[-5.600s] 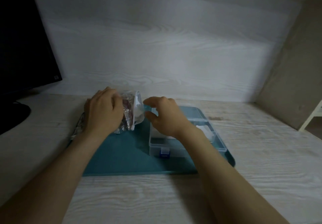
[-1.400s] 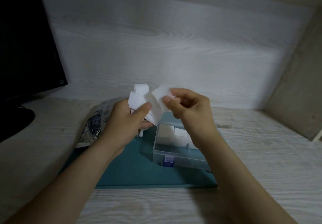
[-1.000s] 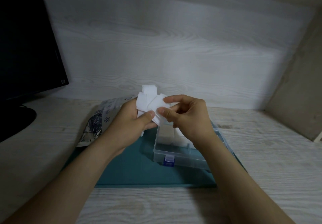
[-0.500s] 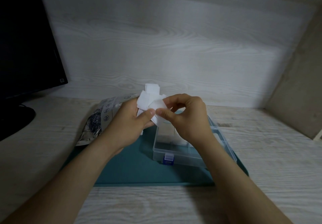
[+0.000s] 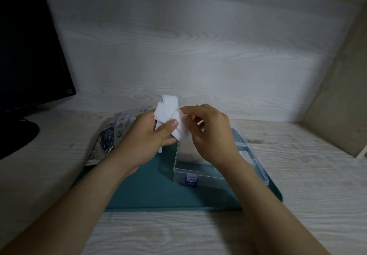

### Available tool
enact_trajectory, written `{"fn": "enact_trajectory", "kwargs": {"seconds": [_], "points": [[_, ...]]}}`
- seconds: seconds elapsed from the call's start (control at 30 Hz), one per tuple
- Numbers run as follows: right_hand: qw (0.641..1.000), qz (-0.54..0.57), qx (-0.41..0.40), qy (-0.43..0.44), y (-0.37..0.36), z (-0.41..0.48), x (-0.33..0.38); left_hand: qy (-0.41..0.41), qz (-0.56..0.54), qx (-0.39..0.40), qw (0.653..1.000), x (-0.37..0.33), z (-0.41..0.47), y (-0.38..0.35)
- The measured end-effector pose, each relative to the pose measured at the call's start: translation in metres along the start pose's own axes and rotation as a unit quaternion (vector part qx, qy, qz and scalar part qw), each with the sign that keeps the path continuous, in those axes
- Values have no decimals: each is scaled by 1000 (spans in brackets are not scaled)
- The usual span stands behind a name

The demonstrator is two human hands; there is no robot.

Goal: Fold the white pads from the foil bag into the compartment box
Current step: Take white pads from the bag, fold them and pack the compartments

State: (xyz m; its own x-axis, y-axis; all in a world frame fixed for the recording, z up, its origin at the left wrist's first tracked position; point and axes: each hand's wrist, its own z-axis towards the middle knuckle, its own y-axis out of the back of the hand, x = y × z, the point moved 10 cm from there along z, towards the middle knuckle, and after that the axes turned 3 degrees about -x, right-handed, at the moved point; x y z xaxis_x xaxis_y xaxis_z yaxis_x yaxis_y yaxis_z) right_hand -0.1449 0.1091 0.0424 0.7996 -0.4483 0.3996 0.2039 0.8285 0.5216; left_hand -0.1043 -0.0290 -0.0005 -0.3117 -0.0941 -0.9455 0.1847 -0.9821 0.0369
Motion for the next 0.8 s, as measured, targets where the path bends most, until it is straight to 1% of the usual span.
{"fn": "enact_trajectory", "kwargs": {"seconds": [0.13, 0.23, 0.37, 0.47, 0.6, 0.73, 0.8], "points": [[1000, 16, 13, -9, -2, 1, -1, 6, -32, -24, 999, 0, 0, 4], [999, 33, 27, 0, -3, -1, 4, 13, -34, -39, 999, 2, 0, 8], [998, 64, 1, 16, 4, -1, 10, 17, -8, -32, 999, 4, 1, 8], [998, 60, -12, 26, 6, 0, 10, 35, -1, -19, 999, 7, 0, 4], [999, 45, -18, 22, 7, -1, 10, 67, -50, -11, 996, 11, 0, -2], [999, 25, -21, 17, 7, 0, 9, 93, -115, -21, 989, 14, 1, 0], [999, 30, -10, 19, 4, 0, 9, 97, -112, -24, 989, 15, 2, 2]]}}
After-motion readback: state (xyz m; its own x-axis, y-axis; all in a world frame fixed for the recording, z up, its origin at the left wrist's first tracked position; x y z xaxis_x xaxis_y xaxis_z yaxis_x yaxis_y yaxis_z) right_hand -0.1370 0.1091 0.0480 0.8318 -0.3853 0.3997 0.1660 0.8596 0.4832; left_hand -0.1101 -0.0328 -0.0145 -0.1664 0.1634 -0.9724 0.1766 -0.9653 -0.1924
